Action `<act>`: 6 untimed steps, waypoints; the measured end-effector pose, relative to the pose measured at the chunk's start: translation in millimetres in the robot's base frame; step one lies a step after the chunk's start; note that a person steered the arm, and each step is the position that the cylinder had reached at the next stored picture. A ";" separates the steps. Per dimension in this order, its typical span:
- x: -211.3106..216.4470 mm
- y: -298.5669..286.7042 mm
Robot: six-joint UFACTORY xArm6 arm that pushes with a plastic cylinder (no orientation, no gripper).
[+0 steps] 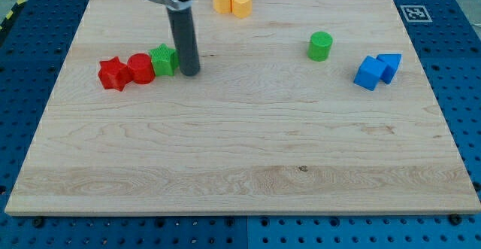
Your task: Move the red circle to the down a bit
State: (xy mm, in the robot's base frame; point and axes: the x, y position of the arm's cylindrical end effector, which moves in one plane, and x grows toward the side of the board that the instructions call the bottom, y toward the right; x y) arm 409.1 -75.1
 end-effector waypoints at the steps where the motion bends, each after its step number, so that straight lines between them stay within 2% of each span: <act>1: 57.3 -0.6; 2: 105.8 -65.6; 3: 101.9 -172.2; 4: 64.8 -228.2; 6: 24.6 -229.8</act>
State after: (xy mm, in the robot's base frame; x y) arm 433.6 -304.9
